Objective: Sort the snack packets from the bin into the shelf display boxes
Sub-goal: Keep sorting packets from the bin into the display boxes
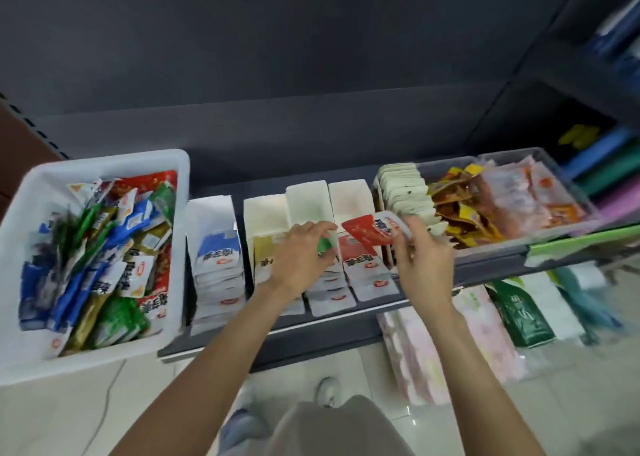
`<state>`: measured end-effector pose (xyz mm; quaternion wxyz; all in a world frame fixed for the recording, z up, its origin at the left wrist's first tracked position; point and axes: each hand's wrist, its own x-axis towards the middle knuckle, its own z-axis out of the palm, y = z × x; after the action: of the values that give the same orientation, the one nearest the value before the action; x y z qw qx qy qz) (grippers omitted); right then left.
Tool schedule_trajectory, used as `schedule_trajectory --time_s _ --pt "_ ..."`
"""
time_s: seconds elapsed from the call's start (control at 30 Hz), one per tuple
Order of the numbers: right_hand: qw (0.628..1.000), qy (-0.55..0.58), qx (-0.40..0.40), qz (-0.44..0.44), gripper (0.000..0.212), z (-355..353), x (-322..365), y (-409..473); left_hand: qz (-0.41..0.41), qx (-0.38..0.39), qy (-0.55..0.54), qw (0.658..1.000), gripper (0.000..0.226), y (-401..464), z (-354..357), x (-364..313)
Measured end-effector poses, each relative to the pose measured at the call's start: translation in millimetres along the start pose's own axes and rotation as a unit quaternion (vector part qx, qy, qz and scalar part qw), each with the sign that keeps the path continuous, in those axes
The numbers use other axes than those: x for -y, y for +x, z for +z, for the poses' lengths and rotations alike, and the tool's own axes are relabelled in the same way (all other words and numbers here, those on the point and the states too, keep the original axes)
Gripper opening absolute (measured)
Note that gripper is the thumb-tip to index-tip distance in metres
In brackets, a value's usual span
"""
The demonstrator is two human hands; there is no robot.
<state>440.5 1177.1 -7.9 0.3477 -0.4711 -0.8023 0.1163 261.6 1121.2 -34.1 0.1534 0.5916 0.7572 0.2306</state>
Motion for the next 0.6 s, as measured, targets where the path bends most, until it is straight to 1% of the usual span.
schedule_trajectory --time_s 0.1,0.17,0.2,0.27,0.33,0.4,0.43,0.47,0.53,0.6 --pt "0.990 0.023 0.110 -0.083 0.011 24.3 -7.9 7.2 -0.020 0.008 0.057 0.998 0.038 5.9 9.7 -3.8" --pt "0.979 -0.002 0.156 -0.127 0.017 36.9 -19.3 8.7 -0.024 0.010 0.071 0.997 0.037 6.1 13.2 -3.6" --pt "0.973 -0.028 0.180 -0.141 0.023 40.4 -23.5 8.5 -0.019 0.008 0.076 0.997 0.037 5.6 14.7 -2.8" --pt "0.955 -0.091 0.240 -0.147 0.035 45.6 -30.4 5.1 -0.009 0.000 0.082 0.997 0.038 5.1 16.5 -1.7" --pt "0.936 -0.135 0.287 -0.152 0.029 44.8 -32.1 2.0 -0.014 -0.002 0.067 0.998 0.038 4.8 17.7 -1.3" --pt "0.924 -0.129 0.326 -0.151 0.029 36.0 -26.4 1.8 -0.019 0.006 0.034 0.999 0.038 3.3 16.6 -3.5" --pt "0.926 -0.114 0.327 -0.150 0.029 28.6 -20.9 2.9 -0.019 0.000 0.019 1.000 0.037 1.5 13.7 -5.7" --pt "0.936 -0.089 0.308 -0.145 0.028 21.2 -15.0 5.1 -0.024 -0.020 0.006 0.999 0.035 -1.5 8.9 -8.1" --pt "0.963 -0.013 0.240 -0.121 0.023 8.5 -1.8 8.9 -0.055 -0.090 -0.028 0.994 0.029 -11.4 -6.4 -13.7" --pt "0.972 0.082 0.202 -0.089 0.017 2.5 16.5 11.2 -0.096 -0.165 -0.079 0.978 0.021 -28.2 -25.5 -15.7"
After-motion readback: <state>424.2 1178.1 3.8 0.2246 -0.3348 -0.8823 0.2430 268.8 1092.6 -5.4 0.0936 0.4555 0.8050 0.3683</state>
